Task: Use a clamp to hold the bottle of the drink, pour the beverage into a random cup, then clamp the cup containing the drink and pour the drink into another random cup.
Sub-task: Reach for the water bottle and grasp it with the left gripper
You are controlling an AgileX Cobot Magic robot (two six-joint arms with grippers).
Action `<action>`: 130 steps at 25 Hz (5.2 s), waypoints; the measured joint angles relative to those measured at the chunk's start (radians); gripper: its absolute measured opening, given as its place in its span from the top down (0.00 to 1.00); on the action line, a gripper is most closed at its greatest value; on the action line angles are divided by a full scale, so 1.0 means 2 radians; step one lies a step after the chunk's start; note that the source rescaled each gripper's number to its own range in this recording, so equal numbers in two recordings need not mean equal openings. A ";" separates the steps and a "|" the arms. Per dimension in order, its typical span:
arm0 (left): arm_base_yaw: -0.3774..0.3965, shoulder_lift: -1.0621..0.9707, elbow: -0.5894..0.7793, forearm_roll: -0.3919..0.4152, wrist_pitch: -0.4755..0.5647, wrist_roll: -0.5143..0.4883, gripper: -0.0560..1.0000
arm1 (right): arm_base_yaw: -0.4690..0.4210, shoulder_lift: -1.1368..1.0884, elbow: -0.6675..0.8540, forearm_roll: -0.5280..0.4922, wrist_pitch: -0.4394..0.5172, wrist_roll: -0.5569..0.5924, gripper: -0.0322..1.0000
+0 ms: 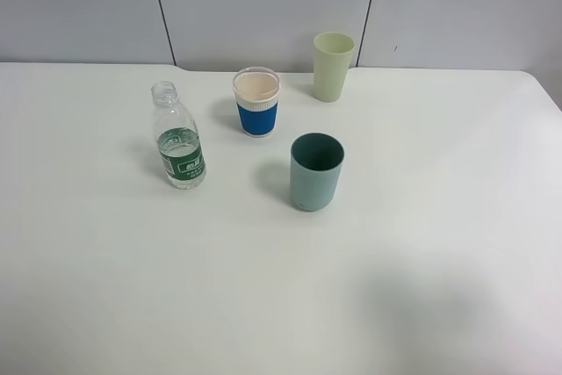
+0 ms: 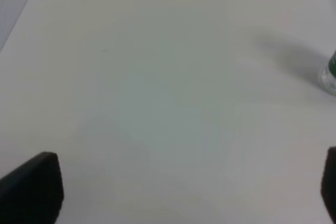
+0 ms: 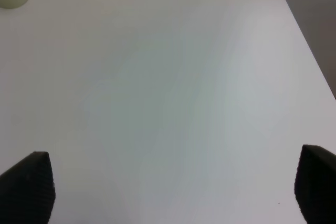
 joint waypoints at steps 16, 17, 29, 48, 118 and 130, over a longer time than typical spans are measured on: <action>0.000 0.000 0.000 0.000 0.000 0.000 0.00 | 0.000 0.000 0.000 0.000 0.000 0.000 0.29; 0.000 0.000 0.000 0.000 -0.002 0.000 0.00 | 0.000 0.000 0.000 0.000 0.000 0.000 0.29; -0.022 0.146 -0.052 -0.033 -0.042 0.014 0.00 | 0.000 0.000 0.000 0.000 0.000 0.000 0.29; -0.105 0.421 -0.002 -0.063 -0.126 0.063 0.00 | 0.000 0.000 0.000 0.000 0.000 0.000 0.29; -0.179 0.873 0.102 0.119 -0.964 -0.028 0.00 | 0.000 0.000 0.000 0.000 0.000 0.000 0.29; -0.179 0.920 0.061 0.136 -1.017 -0.025 0.00 | 0.000 0.000 0.000 0.000 0.000 0.000 0.29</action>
